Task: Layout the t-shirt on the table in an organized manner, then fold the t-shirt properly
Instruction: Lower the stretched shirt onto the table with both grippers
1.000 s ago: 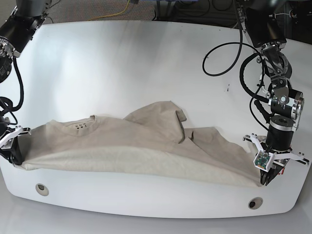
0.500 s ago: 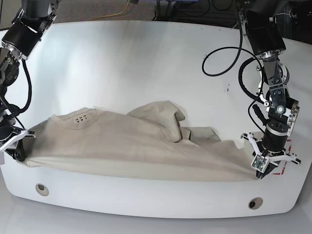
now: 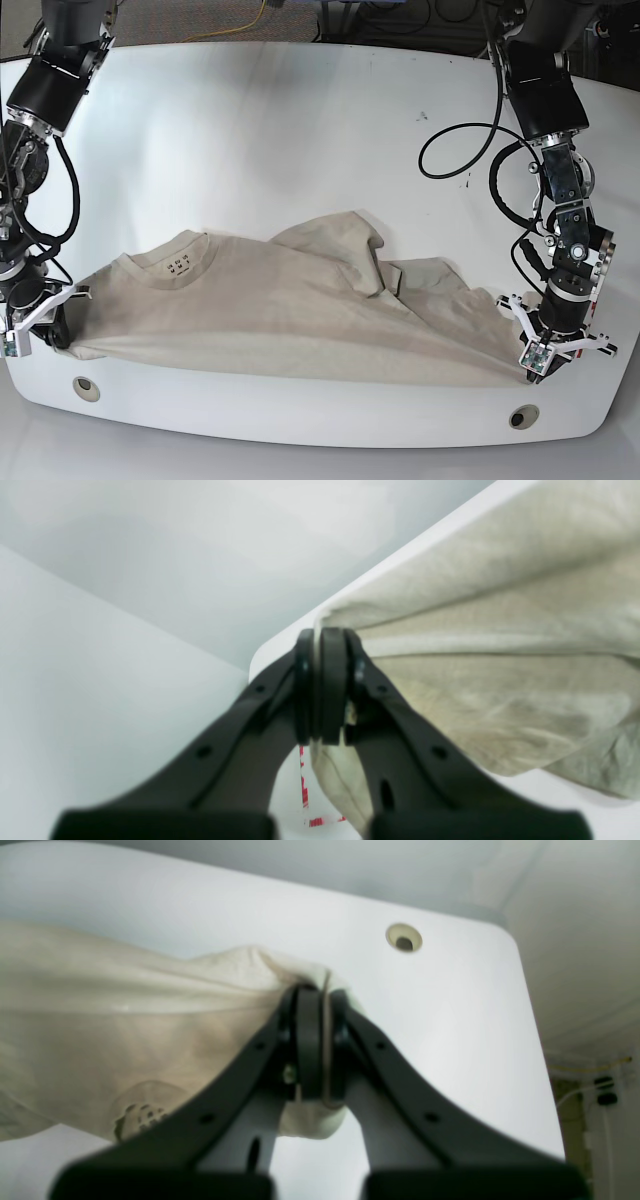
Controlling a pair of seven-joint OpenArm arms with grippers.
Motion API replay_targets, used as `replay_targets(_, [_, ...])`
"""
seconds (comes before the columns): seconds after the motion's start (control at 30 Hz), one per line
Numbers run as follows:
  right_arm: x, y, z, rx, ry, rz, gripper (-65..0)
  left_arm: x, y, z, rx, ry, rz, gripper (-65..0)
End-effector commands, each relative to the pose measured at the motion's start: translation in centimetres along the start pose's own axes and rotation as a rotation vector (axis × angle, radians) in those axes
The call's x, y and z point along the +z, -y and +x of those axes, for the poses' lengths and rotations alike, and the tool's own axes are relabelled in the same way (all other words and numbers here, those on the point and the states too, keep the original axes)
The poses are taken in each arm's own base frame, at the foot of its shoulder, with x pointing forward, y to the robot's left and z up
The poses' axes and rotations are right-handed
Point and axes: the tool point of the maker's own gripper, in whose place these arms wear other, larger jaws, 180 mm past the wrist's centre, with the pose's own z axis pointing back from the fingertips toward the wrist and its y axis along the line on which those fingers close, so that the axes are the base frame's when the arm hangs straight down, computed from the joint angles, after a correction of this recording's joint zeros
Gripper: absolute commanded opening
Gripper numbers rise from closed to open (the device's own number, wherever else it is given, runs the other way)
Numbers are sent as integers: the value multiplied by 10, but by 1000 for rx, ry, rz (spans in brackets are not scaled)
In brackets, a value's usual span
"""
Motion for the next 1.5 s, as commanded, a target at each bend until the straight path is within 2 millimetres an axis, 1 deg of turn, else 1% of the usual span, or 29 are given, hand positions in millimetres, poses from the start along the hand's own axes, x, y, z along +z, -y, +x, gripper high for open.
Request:
replay_targets(0.0, [7, 9, 9, 20, 31, -26, -650, 4, -19, 21, -9, 60, 56, -650])
replay_targets(0.03, [7, 9, 8, 20, 28, -26, -650, 5, -17, 20, -10, 58, 53, -650])
replay_targets(0.07, [7, 8, 4, 20, 17, -24, -650, 8, -11, 14, -13, 46, 43, -650])
replay_targets(0.17, [6, 8, 0, 16, 9, -22, -650, 12, -5, 7, -15, 36, 30, -650])
replay_targets(0.4, [3, 2, -5, -2, 5, -11, -650, 10, 3, -3, -2, 13, 7, -650])
replay_targets(0.63, [1, -2, -6, -7, 5, -4, -650, 10, 5, -2, 25, 24, -5, -650])
replay_targets(0.7, [-1, -1, -9, -14, -3, -3, -650, 9, 4, -2, 25, 25, -3, -650])
replay_targets(0.8, [-6, 1, -13, -34, -15, -1, -650, 7, 6, -6, 28, 14, -10, -650])
replay_targets(0.83, [-8, 3, -12, -42, -14, -1, -650, 6, 6, -7, 30, 12, -11, -641])
replay_targets(0.97, [-20, 1, -17, -64, -43, 16, -650, 3, 11, -14, 37, -7, -26, -581])
replay_targets(1.03, [-23, 4, -18, -76, -49, 14, -650, 3, 11, -14, 39, -6, -27, -563])
replay_targets(1.2, [-23, 5, -20, -79, -53, 14, -650, 3, 12, -12, 41, 4, -27, -581])
replay_targets(1.33, [-16, -1, -9, -44, -20, 16, -650, 5, 12, -5, 41, 49, -27, -621])
replay_targets(1.47, [-6, -9, -1, -1, 9, 20, -650, 7, 9, 1, 39, 77, -18, -644])
